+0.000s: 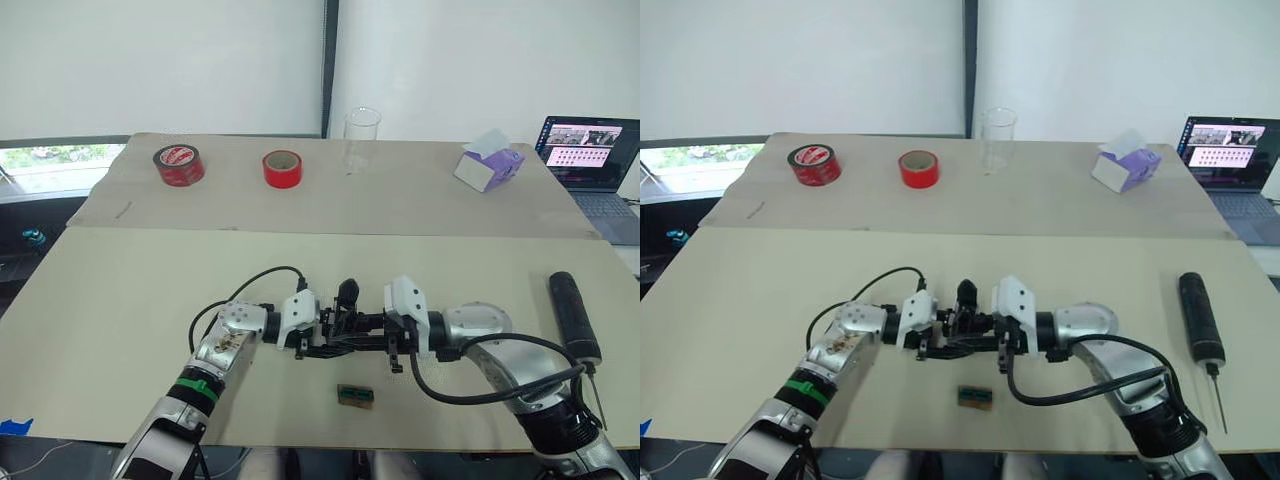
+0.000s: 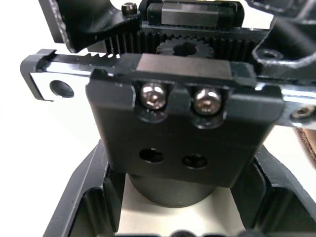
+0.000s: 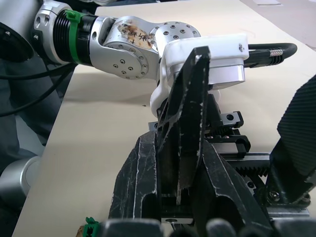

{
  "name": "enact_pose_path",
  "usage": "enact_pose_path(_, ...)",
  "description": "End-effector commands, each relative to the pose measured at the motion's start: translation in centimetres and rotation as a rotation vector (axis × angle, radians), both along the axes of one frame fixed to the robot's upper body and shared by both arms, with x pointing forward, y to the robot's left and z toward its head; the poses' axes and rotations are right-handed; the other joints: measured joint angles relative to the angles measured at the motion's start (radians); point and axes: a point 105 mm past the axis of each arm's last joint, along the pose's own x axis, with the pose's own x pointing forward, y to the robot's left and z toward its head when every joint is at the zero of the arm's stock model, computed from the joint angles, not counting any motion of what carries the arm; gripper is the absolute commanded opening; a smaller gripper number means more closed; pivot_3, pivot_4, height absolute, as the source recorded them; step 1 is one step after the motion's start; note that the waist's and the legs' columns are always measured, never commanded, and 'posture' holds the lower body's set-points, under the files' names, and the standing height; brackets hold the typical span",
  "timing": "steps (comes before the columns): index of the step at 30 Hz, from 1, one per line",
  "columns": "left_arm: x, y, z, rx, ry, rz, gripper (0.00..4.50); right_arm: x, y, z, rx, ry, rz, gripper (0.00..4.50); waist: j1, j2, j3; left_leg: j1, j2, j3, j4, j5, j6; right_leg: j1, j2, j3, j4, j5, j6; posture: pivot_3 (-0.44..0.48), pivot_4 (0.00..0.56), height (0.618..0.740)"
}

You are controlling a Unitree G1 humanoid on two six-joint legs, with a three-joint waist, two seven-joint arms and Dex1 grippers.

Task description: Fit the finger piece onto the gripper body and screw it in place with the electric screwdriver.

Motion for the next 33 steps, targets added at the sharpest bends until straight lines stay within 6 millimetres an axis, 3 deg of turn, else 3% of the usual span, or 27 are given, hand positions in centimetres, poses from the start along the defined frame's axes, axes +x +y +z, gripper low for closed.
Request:
enact_pose_path(1, -0.7, 0.2, -1.2, 0.035, 0.043, -0.013, 2.34, 0.5, -0.7, -2.4, -0.11, 0.087, -0.059, 0.41, -0.001, 0.0, -0.002, 0.0, 0.0, 0.0, 0.0, 0.0, 0.0, 0.0, 0.0, 0.0, 0.0, 0.0, 0.0, 0.0, 0.15, 0.74)
enact_pose_path(9, -0.5, 0.3, -1.1, 0.04, 0.039, -0.01, 2.34, 0.7, -1.7, -4.4, -0.172, 0.128, -0.067, 0.41, -0.001, -0.001, -0.009, 0.001, 0.001, 0.0, 0.0, 0.0, 0.0, 0.0, 0.0, 0.0, 0.0, 0.0, -0.001, 0.0, 0.15, 0.74)
enact_pose_path(14, -0.4, 0.3, -1.2, 0.043, 0.037, -0.004, 2.34, 0.6, -2.2, -4.5, -0.167, 0.113, -0.054, 0.41, 0.0, 0.0, -0.012, 0.004, 0.001, 0.0, -0.002, 0.0, 0.0, 0.002, 0.0, 0.0, -0.001, -0.002, 0.002, 0.0, 0.15, 0.74)
enact_pose_path(27, -0.4, 0.2, -1.3, 0.047, 0.04, -0.005, 2.34, 1.1, -0.9, -2.2, -0.091, 0.088, -0.026, 0.41, 0.0, 0.0, -0.013, 0.004, 0.001, 0.0, -0.002, 0.0, 0.0, 0.002, -0.002, 0.0, -0.001, -0.002, 0.0, 0.0, 0.15, 0.74)
enact_pose_path(30, -0.3, 0.2, -1.3, 0.048, 0.043, -0.002, 2.34, 0.6, -0.4, -0.8, -0.005, 0.061, 0.028, 0.41, -0.001, 0.0, -0.013, 0.004, 0.001, 0.0, -0.003, 0.0, 0.0, 0.002, -0.002, 0.0, -0.001, -0.002, 0.001, 0.0, 0.15, 0.74)
enact_pose_path(33, -0.2, 0.3, -1.4, 0.046, 0.046, 0.008, 2.34, 0.3, 0.0, 0.8, 0.089, 0.005, 0.066, 1.77, 0.001, 0.0, -0.013, 0.003, 0.001, 0.0, -0.003, 0.0, 0.0, 0.001, -0.002, 0.0, -0.001, -0.002, 0.001, 0.0, 0.15, 0.74)
